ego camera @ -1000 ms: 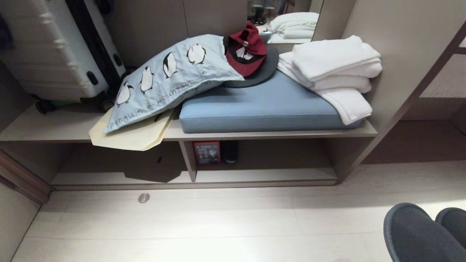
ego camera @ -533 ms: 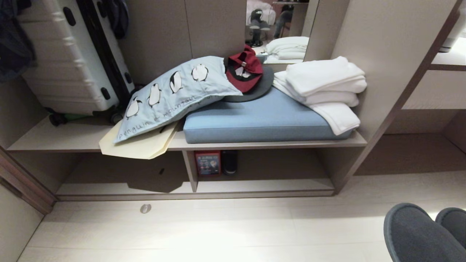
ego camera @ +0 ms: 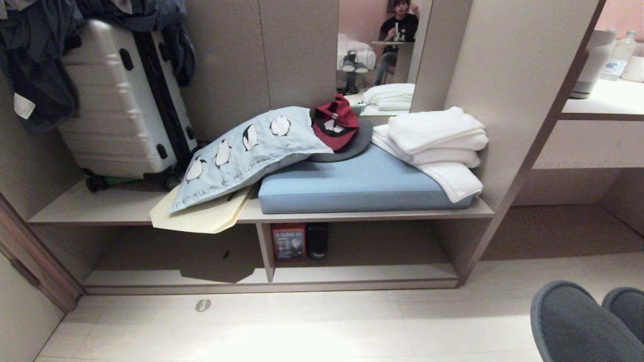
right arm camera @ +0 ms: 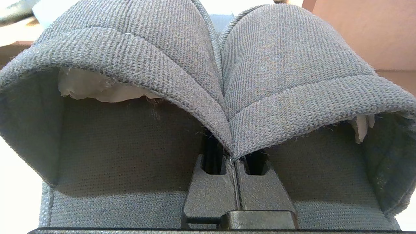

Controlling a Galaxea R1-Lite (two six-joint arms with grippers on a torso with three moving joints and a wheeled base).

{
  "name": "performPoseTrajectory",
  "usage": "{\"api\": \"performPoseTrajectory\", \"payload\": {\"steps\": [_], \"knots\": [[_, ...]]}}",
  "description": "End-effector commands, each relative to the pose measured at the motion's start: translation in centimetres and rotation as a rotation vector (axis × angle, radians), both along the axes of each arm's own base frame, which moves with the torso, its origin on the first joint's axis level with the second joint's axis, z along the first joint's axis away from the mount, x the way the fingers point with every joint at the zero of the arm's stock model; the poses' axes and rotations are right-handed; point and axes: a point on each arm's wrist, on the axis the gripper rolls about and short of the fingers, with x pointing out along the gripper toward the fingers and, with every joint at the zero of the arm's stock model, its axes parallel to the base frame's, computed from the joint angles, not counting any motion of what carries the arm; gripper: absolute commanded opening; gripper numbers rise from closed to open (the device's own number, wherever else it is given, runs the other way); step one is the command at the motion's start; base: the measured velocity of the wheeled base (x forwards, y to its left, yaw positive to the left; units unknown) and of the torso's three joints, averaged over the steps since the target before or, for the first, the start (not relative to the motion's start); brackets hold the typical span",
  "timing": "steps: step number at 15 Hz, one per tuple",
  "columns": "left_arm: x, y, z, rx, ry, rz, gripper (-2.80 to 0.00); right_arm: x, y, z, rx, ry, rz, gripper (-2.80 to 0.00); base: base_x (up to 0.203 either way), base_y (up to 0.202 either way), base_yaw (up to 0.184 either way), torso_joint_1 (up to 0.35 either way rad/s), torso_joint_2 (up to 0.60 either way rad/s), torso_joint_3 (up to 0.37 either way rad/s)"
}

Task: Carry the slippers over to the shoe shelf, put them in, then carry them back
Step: Place the slippers on the floor

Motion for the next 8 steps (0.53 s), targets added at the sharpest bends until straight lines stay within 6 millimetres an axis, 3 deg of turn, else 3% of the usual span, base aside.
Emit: {"api": "performPoseTrajectory", "payload": {"steps": [1,8], "knots": [[0.0,0.0,0.0,0.0,0.0,0.001,-2.8,0.01,0.0,0.0,0.0,0.001,0.001,-2.8,0.0,0.0,0.0,0.002,0.0,0.193],[0.0,0.0,0.0,0.0,0.0,0.001,-2.8,0.01,0.0,0.0,0.0,0.001,0.0,-2.8,0.0,0.0,0.0,0.003,0.0,0.204]]}}
